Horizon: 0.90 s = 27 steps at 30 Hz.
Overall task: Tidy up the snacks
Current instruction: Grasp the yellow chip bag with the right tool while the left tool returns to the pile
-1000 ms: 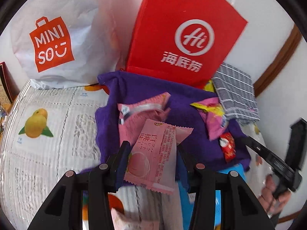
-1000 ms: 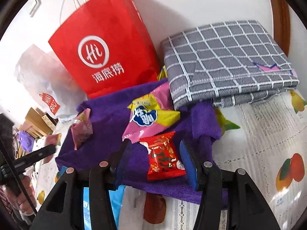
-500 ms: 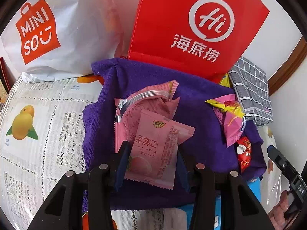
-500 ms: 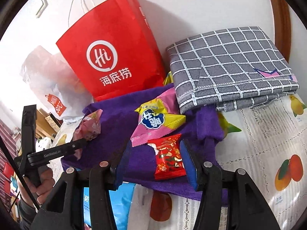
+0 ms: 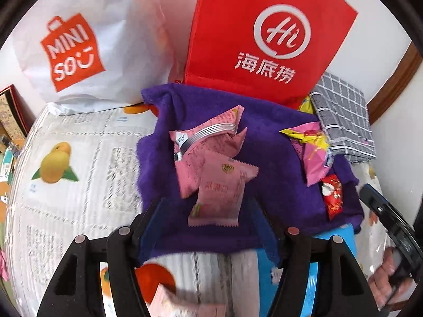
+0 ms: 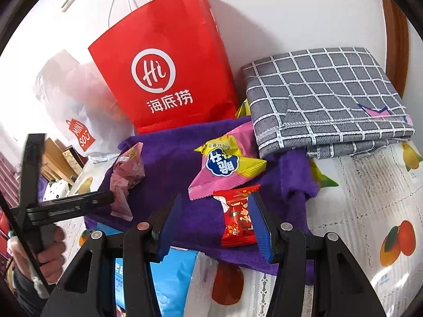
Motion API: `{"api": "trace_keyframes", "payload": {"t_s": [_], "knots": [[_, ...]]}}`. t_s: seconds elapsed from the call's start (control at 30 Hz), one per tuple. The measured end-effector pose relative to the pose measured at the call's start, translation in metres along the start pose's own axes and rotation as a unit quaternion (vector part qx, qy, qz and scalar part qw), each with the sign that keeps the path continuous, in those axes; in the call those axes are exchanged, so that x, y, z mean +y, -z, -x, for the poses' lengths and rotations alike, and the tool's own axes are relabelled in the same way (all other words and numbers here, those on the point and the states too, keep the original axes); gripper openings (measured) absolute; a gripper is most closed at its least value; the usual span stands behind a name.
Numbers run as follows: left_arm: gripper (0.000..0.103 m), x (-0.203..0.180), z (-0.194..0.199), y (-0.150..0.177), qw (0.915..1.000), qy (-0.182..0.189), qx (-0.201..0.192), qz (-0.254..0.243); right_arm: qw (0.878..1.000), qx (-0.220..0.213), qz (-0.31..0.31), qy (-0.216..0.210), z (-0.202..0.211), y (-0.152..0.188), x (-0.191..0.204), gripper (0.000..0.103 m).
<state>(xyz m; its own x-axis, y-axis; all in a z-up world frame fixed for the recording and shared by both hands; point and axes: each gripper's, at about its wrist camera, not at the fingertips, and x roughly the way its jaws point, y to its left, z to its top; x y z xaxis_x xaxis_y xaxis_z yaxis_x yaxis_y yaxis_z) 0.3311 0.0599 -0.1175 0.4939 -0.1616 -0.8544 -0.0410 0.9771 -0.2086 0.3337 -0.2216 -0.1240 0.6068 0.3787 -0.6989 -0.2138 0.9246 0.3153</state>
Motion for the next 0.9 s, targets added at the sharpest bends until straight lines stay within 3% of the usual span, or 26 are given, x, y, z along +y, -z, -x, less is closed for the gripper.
{"api": "trace_keyframes", "payload": {"t_s": [0.33, 0.47, 0.6, 0.73, 0.8, 0.9], "knots": [[0.064, 0.022, 0.052, 0.05, 0.9997, 0.005, -0.005, 0.021, 1.0, -0.018, 0.009, -0.015, 0.015, -0.001, 0.013, 0.052], [0.064, 0.035, 0.074, 0.077, 0.9997, 0.001, -0.003, 0.023, 0.998, -0.037, 0.042, -0.018, 0.035, 0.005, 0.037, 0.052], [0.064, 0.046, 0.096, 0.093, 0.9996, -0.013, -0.014, 0.02, 0.997, -0.028, 0.057, -0.039, 0.063, 0.03, 0.051, 0.052], [0.064, 0.047, 0.11, 0.108, 0.9996, 0.005, -0.021, 0.018, 0.997, -0.02, 0.076, -0.025, 0.089, 0.059, 0.063, 0.053], [0.064, 0.046, 0.115, 0.115, 0.9994, 0.019, -0.022, 0.019, 0.996, -0.011, 0.091, -0.021, 0.099, 0.076, 0.069, 0.063], [0.064, 0.043, 0.121, 0.127, 0.9988, 0.037, -0.028, 0.018, 0.995, -0.01, 0.094, -0.03, 0.112, 0.1, 0.076, 0.069]]}}
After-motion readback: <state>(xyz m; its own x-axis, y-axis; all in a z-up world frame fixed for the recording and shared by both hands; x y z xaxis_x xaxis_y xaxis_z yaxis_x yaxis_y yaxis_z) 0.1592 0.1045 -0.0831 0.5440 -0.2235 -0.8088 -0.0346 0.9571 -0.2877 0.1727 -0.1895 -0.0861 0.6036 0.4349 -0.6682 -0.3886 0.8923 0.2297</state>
